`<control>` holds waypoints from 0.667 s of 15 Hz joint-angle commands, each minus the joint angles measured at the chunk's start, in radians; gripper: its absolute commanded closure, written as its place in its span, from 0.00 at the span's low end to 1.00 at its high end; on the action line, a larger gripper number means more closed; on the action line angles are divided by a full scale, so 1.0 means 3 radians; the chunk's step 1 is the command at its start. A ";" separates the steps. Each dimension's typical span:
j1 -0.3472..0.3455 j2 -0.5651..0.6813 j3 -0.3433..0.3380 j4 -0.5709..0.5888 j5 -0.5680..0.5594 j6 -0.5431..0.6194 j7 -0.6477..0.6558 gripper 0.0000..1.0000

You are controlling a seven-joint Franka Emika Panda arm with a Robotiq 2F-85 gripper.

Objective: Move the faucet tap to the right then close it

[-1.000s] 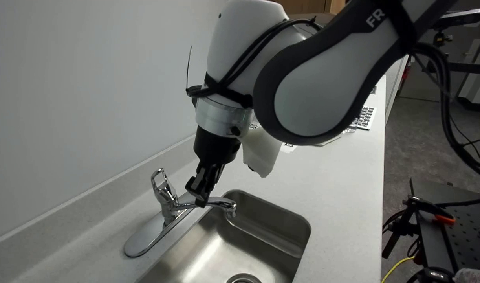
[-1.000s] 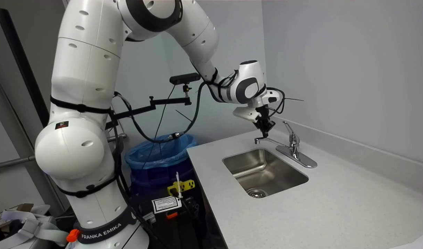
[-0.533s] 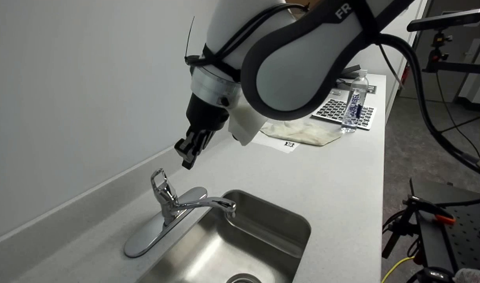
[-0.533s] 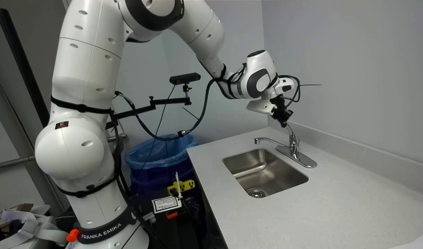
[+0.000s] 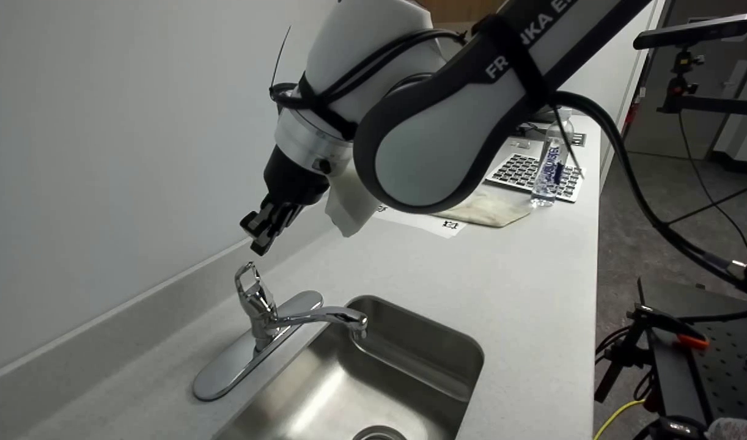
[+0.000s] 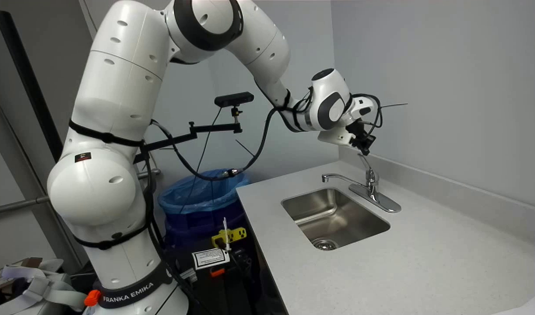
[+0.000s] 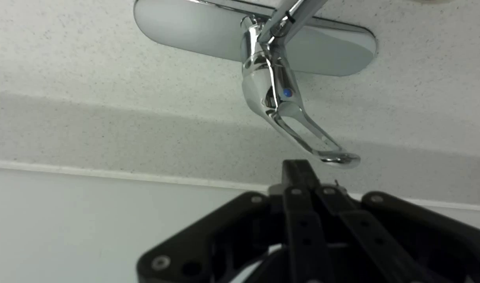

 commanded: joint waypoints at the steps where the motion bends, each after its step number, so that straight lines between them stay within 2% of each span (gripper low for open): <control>1: 0.0209 0.0231 -0.0202 0.0235 -0.0090 0.0216 0.0131 1.00; 5: 0.0304 0.0361 -0.0260 0.0328 -0.0036 0.0334 0.0066 1.00; 10: 0.0339 0.0366 -0.0227 0.0346 0.0026 0.0197 0.0089 1.00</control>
